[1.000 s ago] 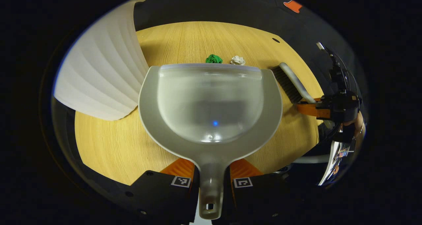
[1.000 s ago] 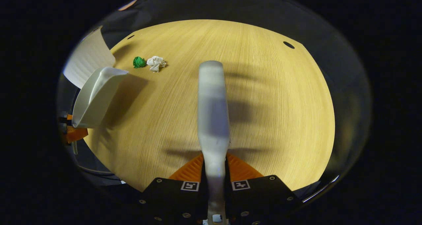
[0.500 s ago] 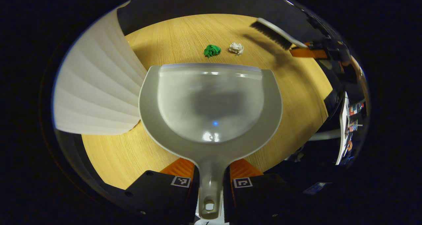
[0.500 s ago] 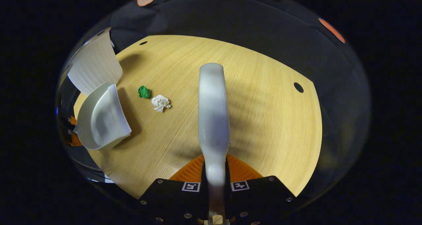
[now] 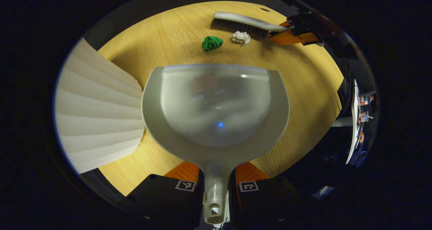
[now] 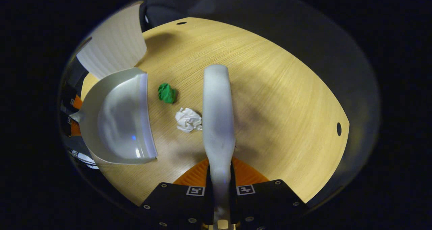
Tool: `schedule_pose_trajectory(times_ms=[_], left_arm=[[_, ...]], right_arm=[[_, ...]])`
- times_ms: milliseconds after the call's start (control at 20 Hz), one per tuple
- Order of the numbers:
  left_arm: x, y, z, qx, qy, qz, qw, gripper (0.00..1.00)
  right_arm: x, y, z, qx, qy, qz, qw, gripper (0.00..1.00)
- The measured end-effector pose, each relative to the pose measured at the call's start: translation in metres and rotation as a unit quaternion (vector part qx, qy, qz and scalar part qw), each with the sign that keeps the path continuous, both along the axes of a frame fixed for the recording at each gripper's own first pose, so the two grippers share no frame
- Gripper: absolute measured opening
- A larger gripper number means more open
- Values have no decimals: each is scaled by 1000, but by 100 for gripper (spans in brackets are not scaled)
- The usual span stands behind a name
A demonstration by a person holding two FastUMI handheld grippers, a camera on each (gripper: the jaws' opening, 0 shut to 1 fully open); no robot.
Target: Pick up the small broom and dustpan from the desktop, sweep the trash into the dustpan with the broom, and then empty the trash into the garbage bin.
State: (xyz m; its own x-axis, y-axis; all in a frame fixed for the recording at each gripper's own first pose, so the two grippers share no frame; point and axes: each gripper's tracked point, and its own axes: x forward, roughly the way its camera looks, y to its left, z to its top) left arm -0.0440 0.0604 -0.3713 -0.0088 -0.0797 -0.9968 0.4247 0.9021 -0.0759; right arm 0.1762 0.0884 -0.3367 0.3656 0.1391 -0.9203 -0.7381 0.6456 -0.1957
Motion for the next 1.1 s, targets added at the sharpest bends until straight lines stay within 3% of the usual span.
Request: schedule_pose_trajectory(times_ms=[300,600,750,1100], left_arm=[[0,-1,-2,0,3,-7,1000,33],[-3,1,-3,-2,2,-3,1000,33],[-2,-1,-3,-7,-9,0,1000,33],[5,-1,-1,-26,-75,-3,997,33]], right_arm=[[-46,44,-2,15,47,80,996,19],[-73,63,5,21,62,121,991,19],[-59,55,9,16,47,98,994,19],[-35,-19,34,11,8,-45,999,19]])
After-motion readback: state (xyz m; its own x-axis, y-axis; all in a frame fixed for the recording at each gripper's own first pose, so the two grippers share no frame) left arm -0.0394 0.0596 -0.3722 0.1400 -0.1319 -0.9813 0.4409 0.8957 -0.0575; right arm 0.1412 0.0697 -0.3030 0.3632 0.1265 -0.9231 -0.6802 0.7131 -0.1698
